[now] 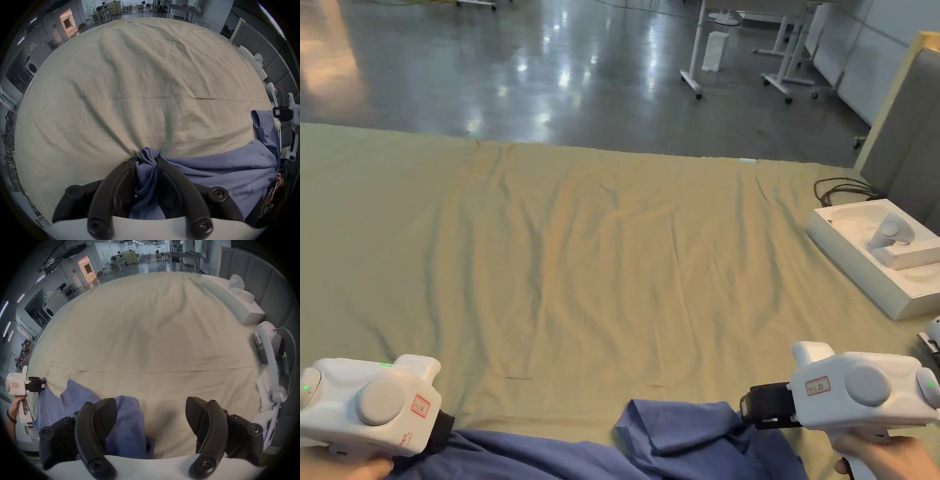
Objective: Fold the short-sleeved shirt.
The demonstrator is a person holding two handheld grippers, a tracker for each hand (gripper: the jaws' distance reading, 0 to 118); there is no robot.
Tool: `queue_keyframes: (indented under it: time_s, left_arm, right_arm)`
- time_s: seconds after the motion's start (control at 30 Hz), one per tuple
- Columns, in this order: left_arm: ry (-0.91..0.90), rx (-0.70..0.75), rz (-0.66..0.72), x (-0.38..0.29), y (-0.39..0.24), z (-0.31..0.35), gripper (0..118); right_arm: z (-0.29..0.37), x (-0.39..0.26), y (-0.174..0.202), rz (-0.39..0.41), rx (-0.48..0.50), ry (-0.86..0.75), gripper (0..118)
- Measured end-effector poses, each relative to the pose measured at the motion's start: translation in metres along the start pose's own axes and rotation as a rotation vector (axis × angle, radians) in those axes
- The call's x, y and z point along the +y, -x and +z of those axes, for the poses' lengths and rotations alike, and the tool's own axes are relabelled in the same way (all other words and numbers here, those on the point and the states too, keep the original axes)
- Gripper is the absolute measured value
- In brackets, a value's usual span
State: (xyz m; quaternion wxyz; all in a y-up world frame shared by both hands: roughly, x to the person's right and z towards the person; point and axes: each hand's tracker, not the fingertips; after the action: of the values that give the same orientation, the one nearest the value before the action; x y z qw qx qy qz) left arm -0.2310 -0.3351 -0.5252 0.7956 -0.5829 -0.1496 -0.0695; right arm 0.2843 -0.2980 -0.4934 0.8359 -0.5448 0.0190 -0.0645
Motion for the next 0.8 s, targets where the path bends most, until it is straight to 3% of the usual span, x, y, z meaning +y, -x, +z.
queue_keyframes:
  time_s: [0.1,0.17,0.23,0.3,0.37,0.43,0.47,0.53,0.63,0.8]
  left_arm:
    - [0.011,0.002,-0.005,0.003,-0.001,0.001,23]
    - [0.022,0.002,-0.006,0.005,0.001,0.001,23]
    - [0.026,-0.001,-0.002,0.006,0.0,0.001,23]
    - [0.024,-0.004,-0.001,0.005,0.001,0.002,23]
    - [0.017,-0.009,0.003,0.003,0.001,0.001,23]
    - [0.013,-0.012,0.006,0.003,0.001,0.001,23]
    - [0.012,-0.013,0.005,0.003,0.002,0.001,23]
    - [0.002,-0.013,0.007,0.0,0.002,0.002,23]
    - [-0.083,-0.049,-0.022,-0.009,0.004,0.011,23]
    - [-0.394,-0.223,0.094,-0.043,0.013,0.101,21]
  right_arm:
    - [-0.007,0.0,0.012,0.044,-0.019,0.017,92]
    - [-0.012,-0.003,0.018,0.092,-0.082,0.024,78]
    - [-0.009,-0.005,0.018,0.075,-0.069,0.017,60]
    - [-0.007,-0.008,0.016,0.042,-0.059,0.008,57]
    - [-0.003,-0.016,0.022,0.032,-0.066,0.004,41]
    - [-0.002,-0.023,0.027,0.022,-0.067,0.003,11]
    - [-0.003,-0.025,0.028,0.019,-0.068,0.005,4]
    - [0.0,-0.025,0.024,-0.023,-0.061,-0.019,4]
    - [0.028,-0.028,0.018,-0.126,0.041,-0.096,3]
    - [0.139,-0.033,0.026,-0.095,0.109,-0.365,2]
